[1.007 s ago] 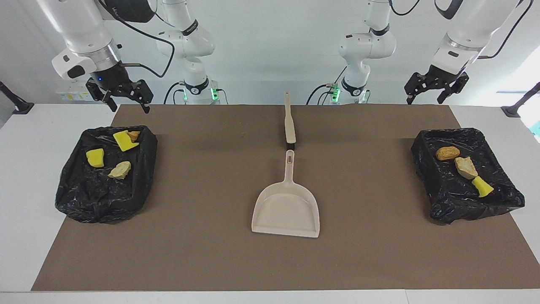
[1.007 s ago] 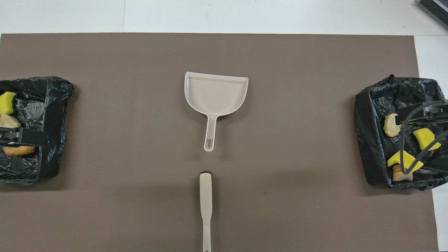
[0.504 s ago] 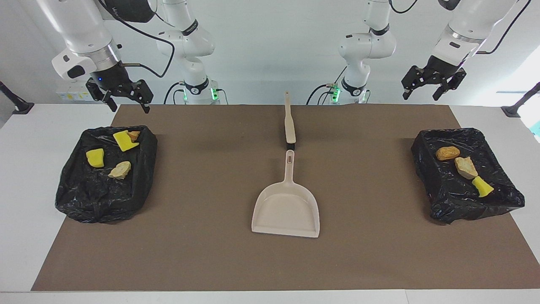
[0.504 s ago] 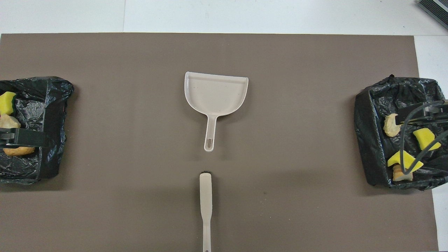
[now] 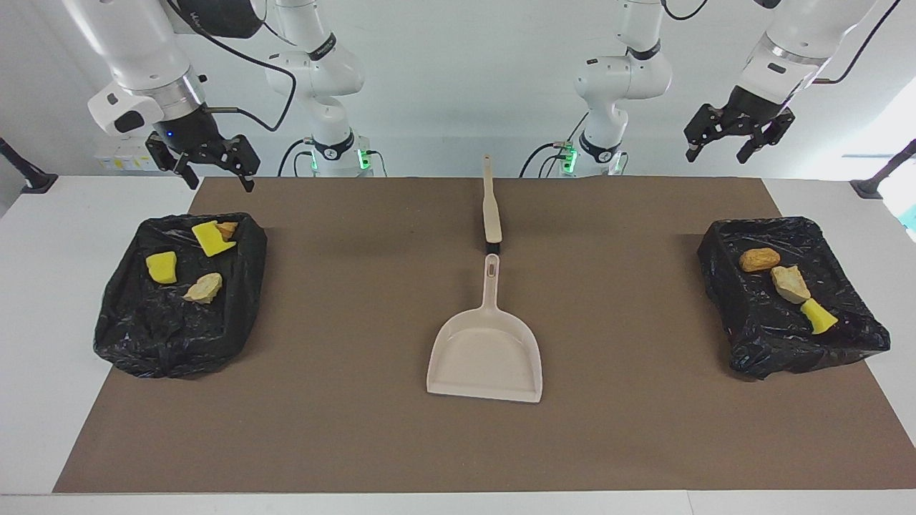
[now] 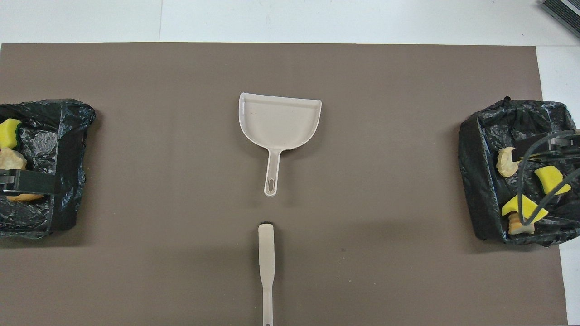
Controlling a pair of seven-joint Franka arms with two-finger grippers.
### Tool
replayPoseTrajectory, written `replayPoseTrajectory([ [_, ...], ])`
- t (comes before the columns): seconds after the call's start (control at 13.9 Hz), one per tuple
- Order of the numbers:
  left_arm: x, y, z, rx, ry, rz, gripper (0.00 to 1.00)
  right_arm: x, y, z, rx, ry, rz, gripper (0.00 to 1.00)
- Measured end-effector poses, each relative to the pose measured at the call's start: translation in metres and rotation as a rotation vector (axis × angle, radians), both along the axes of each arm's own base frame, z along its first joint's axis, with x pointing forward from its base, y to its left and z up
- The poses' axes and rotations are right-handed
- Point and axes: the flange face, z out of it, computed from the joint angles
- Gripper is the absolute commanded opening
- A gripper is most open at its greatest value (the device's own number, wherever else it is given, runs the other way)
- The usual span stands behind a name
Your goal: Sweep and dump trash in bin
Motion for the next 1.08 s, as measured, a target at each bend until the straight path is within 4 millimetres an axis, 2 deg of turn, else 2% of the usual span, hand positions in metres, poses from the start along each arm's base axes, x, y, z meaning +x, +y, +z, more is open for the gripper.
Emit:
replayPoseTrajectory([
  [1.08,-0.0002,-0.0026,0.0006,0.001,-0.001,-0.005,1.00,-0.0030,-0.0027,-0.0020,-0.001,0.024,-0.005,1.00],
])
